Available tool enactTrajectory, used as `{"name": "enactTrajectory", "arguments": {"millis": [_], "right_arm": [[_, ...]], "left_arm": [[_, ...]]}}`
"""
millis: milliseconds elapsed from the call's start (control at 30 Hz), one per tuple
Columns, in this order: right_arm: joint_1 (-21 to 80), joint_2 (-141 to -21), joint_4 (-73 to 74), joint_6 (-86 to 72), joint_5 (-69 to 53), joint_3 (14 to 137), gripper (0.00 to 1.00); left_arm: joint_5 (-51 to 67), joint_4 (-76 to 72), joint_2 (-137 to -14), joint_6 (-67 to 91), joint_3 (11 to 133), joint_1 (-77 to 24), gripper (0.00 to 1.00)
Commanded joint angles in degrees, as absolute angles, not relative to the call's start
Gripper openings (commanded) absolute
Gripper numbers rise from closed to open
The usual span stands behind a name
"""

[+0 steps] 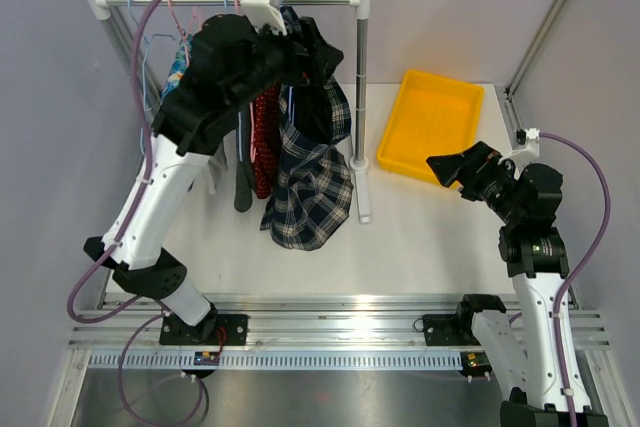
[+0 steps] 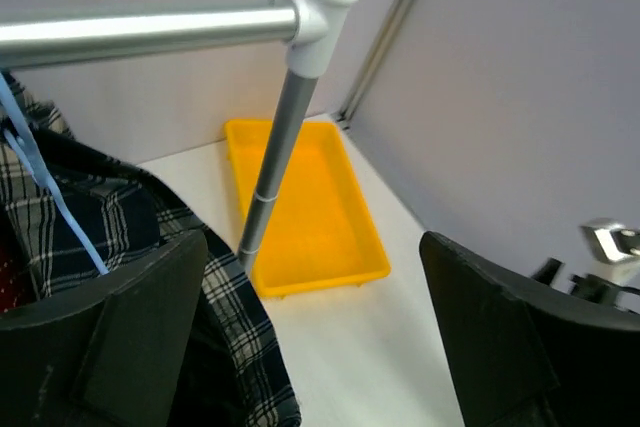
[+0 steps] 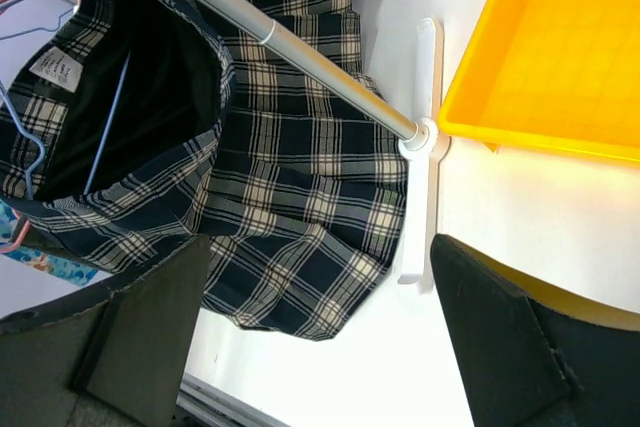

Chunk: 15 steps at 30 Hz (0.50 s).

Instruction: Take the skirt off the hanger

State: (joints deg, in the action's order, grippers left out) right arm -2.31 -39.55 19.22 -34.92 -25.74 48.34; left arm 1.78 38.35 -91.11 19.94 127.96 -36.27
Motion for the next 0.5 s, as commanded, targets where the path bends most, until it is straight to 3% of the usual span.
{"name": "enactTrajectory", "arguments": {"millis": [0,67,133,467], "right_arm": [[-2.29,-38.41,21.97,-33.05,-23.55,50.53,0.99],[-2.20,-38.23,23.11,-32.87,-23.73,50.71,0.99],[-2.29,-37.71,23.46,-32.78,-24.17,50.45,0.99],[-2.29,-37.97,22.06,-33.75,-25.31,48.43,0.99]], "left_arm": [[-14.66,43.15,-91.50,17.14,129.74,-38.32,0.86],[-19.48,42.80,-89.92,18.27,126.41,-38.50,0.73],[-21.44,42.37,-88.69,18.11,124.37,-38.93,0.69],[-26.28,43.24,-89.12,14.59,123.05,-40.08,0.68]]}}
